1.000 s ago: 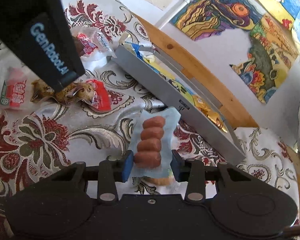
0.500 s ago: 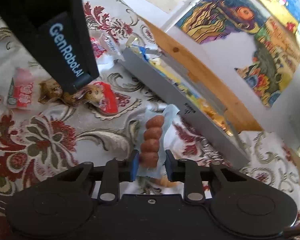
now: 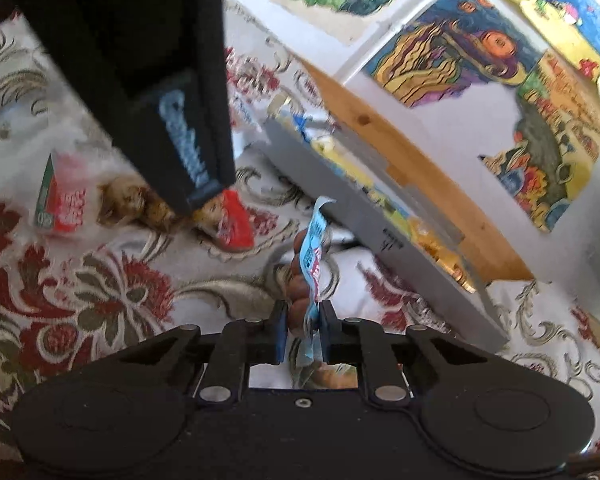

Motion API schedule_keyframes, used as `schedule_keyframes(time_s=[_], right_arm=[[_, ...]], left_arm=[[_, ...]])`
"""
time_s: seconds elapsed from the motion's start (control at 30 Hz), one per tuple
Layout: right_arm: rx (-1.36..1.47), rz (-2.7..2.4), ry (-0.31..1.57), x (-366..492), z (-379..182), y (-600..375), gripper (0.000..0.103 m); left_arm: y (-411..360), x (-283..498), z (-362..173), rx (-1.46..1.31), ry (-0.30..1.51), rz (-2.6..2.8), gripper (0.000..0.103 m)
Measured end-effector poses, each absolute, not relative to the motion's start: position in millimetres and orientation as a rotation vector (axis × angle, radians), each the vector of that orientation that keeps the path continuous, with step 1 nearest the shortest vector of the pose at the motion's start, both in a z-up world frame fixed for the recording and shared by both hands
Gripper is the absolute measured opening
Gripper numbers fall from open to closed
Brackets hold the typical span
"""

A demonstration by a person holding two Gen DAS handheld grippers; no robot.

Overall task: Organize snacks
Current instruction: 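Carry the dried-meat bag and sausage pack into the tray and open both tools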

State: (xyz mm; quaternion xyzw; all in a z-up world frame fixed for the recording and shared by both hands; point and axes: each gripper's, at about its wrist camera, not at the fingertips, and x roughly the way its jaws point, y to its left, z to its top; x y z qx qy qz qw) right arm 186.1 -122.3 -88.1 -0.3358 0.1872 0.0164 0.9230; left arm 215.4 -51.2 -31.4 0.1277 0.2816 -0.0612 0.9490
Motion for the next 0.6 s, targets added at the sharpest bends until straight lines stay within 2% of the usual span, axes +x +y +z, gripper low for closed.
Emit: schedule_keyframes(time_s=[0.6], right_arm=[[-0.73,-0.003,0.237,178.4,-45.0,-145.4,0.016]], left_arm=[[-79.3,208.4,7.4,0.302,0.47,-0.093,0.049]])
